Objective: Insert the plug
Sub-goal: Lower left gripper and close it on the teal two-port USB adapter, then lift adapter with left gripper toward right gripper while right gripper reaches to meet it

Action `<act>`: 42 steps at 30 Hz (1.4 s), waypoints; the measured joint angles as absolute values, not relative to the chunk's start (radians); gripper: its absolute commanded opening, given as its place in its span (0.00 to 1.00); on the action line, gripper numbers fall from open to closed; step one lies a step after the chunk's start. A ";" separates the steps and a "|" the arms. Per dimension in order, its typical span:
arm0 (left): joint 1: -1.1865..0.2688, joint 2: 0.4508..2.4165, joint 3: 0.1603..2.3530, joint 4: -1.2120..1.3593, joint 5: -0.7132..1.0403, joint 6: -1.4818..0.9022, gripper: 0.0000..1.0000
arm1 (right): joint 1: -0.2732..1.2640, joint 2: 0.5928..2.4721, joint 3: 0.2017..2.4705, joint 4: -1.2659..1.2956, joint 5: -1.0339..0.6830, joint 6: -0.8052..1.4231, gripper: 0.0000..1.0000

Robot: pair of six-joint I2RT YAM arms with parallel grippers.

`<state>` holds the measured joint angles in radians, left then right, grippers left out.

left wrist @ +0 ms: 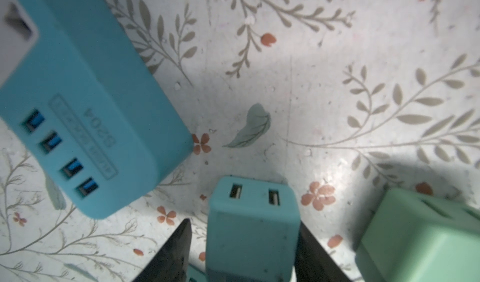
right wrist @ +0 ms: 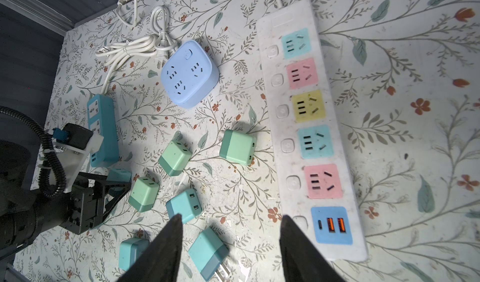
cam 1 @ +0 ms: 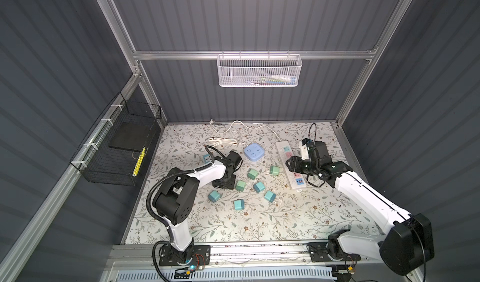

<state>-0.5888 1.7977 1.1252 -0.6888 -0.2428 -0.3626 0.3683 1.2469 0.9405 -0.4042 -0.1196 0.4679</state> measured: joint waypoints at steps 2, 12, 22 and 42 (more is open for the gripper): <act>-0.589 1.798 1.125 -0.689 -0.242 -0.360 0.55 | 0.368 1.247 0.941 -0.404 -0.120 0.469 0.58; -0.591 1.792 1.117 -0.688 -0.242 -0.374 0.36 | 0.368 1.247 0.941 -0.404 -0.131 0.472 0.53; -0.606 1.649 1.034 -0.597 -0.231 -0.358 0.26 | 0.368 1.246 0.941 -0.403 -0.162 0.471 0.51; -0.723 1.407 0.854 0.006 0.032 -0.167 0.26 | 0.411 1.389 1.105 -0.311 -0.536 0.467 0.50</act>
